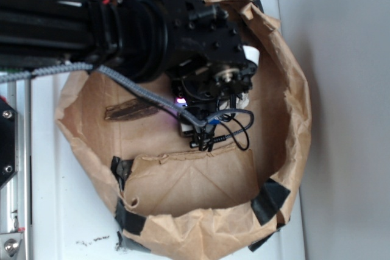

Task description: Grab the wood chip.

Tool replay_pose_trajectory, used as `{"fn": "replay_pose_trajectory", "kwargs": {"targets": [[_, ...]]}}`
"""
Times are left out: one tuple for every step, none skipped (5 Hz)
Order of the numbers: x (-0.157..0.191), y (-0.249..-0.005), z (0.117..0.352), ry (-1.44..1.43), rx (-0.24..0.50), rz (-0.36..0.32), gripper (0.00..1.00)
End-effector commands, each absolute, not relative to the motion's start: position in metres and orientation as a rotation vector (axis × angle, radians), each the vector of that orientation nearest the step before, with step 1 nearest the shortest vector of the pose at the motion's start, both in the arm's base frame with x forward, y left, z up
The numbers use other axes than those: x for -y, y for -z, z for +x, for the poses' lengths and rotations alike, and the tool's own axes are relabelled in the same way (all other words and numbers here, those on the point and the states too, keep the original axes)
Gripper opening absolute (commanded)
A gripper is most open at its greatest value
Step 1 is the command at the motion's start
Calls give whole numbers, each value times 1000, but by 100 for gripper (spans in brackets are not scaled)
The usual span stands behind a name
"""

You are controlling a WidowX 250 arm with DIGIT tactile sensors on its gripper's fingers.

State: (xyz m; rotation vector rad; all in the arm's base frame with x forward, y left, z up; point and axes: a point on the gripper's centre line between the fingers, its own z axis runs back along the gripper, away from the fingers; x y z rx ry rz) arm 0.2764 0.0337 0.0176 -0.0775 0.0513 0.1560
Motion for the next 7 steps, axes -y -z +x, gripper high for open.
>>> {"fn": "replay_pose_trajectory", "kwargs": {"targets": [[-32, -24, 275, -102, 24, -116, 100], [-24, -36, 249, 98, 46, -129, 100], [-18, -47, 224, 103, 56, -102, 100], [-16, -65, 189, 128, 98, -77, 100], [-16, -65, 189, 128, 98, -77, 100], [-16, -65, 189, 128, 98, -77, 100], [-16, -65, 189, 128, 98, -77, 100]]}}
